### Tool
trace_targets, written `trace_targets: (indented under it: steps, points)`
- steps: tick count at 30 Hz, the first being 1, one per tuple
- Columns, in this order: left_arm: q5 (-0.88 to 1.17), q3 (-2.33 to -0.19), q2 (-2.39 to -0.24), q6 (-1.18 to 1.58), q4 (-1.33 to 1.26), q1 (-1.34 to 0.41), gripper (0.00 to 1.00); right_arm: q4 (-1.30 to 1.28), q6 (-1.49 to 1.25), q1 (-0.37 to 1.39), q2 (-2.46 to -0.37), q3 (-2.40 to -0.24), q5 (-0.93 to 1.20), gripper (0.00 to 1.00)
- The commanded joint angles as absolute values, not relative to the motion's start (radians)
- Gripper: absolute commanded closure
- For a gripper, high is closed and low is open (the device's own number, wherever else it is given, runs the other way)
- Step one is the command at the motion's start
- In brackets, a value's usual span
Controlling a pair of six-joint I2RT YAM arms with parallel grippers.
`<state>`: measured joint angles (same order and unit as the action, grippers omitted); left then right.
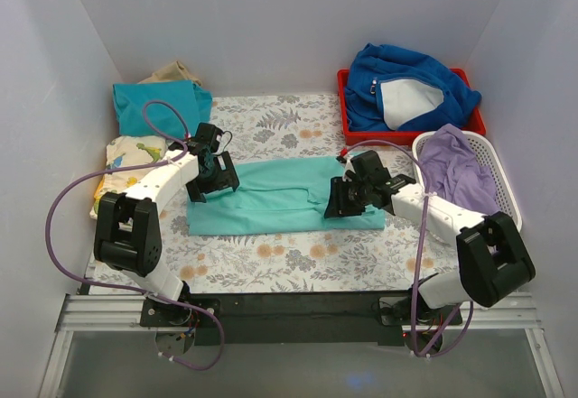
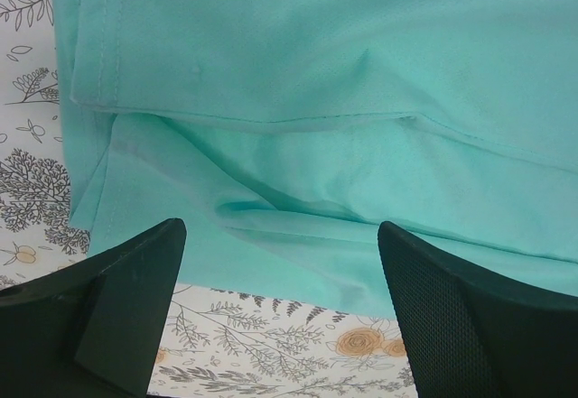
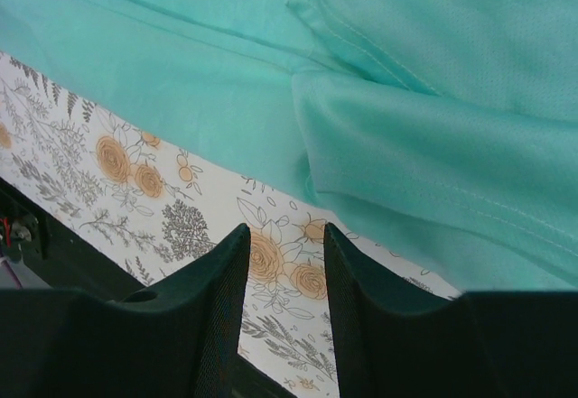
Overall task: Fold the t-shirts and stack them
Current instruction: Fold the tshirt
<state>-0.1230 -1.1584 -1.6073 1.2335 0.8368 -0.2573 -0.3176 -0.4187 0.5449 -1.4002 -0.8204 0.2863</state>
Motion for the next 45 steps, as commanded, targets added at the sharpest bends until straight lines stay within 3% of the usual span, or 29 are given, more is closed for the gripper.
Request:
trace_targets:
  steps: [1,14,18,20,38,40,45]
  points:
    - [-0.137,-1.16,-1.588,1.216,0.831,-0.255,0.13,-0.25,-0.442,0.551,-1.414,-0.816,0.233,0.55]
    - [-0.167,-1.167,-1.62,1.204,0.842,-0.255,0.13,-0.187,-0.457,0.555,-1.483,-0.811,0.19,0.66]
    - [-0.175,-1.167,-1.628,1.201,0.844,-0.255,0.13,-0.181,-0.448,0.56,-1.473,-0.822,0.187,0.92]
    - [-0.176,-1.169,-1.629,1.201,0.844,-0.255,0.13,-0.183,-0.437,0.56,-1.462,-0.833,0.192,0.99]
    - [-0.169,-1.147,-1.652,1.19,0.835,-0.255,0.13,-0.368,-0.281,0.56,-1.678,-1.167,0.117,0.98]
    - [-0.166,-1.143,-1.654,1.192,0.834,-0.255,0.13,-0.405,-0.25,0.561,-1.73,-1.212,0.1,0.94]
    - [-0.173,-1.132,-1.648,1.192,0.833,-0.255,0.13,-0.442,-0.189,0.557,-1.796,-1.351,0.037,0.98]
